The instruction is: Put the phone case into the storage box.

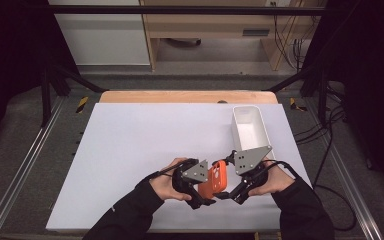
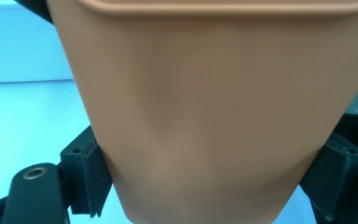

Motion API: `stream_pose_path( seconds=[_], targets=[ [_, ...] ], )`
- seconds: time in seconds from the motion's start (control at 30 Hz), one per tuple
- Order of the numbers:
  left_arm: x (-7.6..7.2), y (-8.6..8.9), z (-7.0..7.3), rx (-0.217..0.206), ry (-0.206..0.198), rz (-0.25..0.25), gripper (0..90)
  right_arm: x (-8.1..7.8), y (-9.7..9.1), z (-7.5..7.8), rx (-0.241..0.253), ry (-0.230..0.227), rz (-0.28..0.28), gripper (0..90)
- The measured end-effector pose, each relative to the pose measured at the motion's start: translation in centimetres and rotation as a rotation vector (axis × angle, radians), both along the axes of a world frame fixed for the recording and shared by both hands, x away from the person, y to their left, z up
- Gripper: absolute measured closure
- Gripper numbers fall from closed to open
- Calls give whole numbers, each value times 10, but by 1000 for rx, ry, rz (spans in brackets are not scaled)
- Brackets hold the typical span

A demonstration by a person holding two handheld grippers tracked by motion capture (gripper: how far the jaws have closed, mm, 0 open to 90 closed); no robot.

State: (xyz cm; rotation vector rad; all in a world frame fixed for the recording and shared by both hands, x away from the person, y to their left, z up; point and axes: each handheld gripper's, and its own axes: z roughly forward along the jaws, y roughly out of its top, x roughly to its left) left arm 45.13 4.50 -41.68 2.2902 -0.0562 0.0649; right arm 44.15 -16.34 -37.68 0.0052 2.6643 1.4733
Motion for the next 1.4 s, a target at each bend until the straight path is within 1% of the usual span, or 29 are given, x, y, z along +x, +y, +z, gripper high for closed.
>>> stream_pose_path(
  seconds=[0.2, 0.4, 0.5, 0.6, 0.67, 0.7, 0.73, 0.83, 1.03, 1.17, 1.23, 1.33, 1.4],
  targets=[
    [-1, -1, -1, 10, 9, 2, 157, 0, 1, -1, -13, 5, 2, 156],
    [0, 0, -1, 12, 9, 12, 154, 0, 1, -1, -12, 11, -4, 157],
    [-1, 1, -1, 13, 15, 21, 147, 1, 1, -1, -14, 13, -7, 157],
    [-1, 2, -1, 12, 17, 24, 117, 1, 2, -2, -29, 9, -13, 157],
    [-2, 3, 0, 5, 17, 31, 98, 1, 1, -2, -28, 7, -17, 157],
    [-1, 4, 1, 10, 13, 31, 77, 2, 1, -1, -27, 5, -20, 157],
    [-2, 5, 1, 3, 12, 36, 69, 2, 0, -1, -27, 5, -24, 157],
    [-1, 12, 5, -6, 6, 56, 42, 3, -3, 0, -30, 5, -43, 156],
    [2, 29, 9, -27, 4, 104, 24, 5, -9, 3, -25, 0, -80, 156],
    [5, 45, 9, -34, 6, 155, 24, 7, -13, 4, -18, 5, -105, 156],
    [6, 52, 8, -45, 10, 179, 23, 8, -15, 5, -14, 13, -121, 156],
    [8, 63, 7, -60, 15, 216, 23, 10, -17, 7, -8, 12, -152, 156],
    [10, 70, 7, -60, 2, 250, 23, 12, -19, 8, -4, 14, -172, 156]
  ],
)
